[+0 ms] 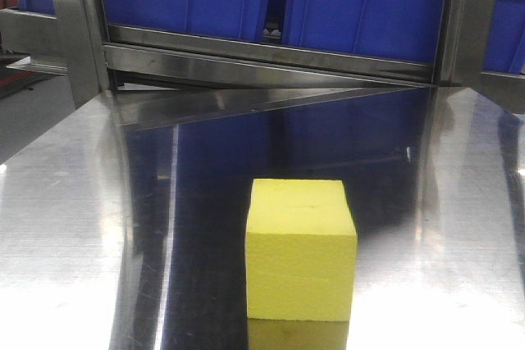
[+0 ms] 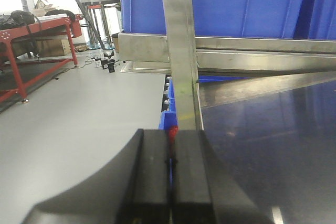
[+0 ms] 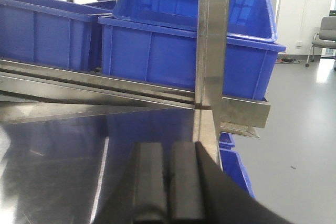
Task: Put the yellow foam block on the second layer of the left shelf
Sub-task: 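Move the right gripper above the yellow foam cube on the table, then lower the open right gripper around the yellow foam cube, then close the right gripper on the cube and lift it off the table, then hold the cube in the right gripper and back away from the table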
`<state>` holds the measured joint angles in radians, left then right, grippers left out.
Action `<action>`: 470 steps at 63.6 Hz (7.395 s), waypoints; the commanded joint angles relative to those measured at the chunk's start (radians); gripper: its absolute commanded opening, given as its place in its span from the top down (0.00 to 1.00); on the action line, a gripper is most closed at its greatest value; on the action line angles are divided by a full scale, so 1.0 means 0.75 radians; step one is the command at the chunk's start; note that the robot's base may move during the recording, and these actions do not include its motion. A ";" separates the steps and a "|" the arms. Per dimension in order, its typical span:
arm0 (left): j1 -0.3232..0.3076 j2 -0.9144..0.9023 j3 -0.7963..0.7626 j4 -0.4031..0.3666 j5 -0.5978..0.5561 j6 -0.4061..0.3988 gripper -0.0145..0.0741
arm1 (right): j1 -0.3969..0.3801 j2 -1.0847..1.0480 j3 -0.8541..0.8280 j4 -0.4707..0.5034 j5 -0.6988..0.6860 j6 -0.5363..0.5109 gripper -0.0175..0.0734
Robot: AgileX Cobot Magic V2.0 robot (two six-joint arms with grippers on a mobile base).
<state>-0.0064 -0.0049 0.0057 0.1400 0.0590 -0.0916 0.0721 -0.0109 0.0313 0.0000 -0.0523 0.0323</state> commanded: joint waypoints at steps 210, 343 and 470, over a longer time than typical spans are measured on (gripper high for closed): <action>-0.001 -0.028 0.033 -0.008 -0.108 -0.006 0.68 | 1.106 2.222 -1.880 -0.066 1.569 1.195 0.12; -0.001 -0.028 0.033 -0.008 -0.108 -0.006 0.68 | 0.923 1.980 -1.557 -0.076 1.440 0.922 0.31; -0.001 -0.028 0.033 -0.008 -0.108 -0.006 0.68 | -0.027 0.344 -0.589 -0.027 0.324 -0.056 0.31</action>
<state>-0.0064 -0.0049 0.0057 0.1400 0.0590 -0.0916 0.0582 0.2400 -0.3844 -0.0112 0.2911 0.0000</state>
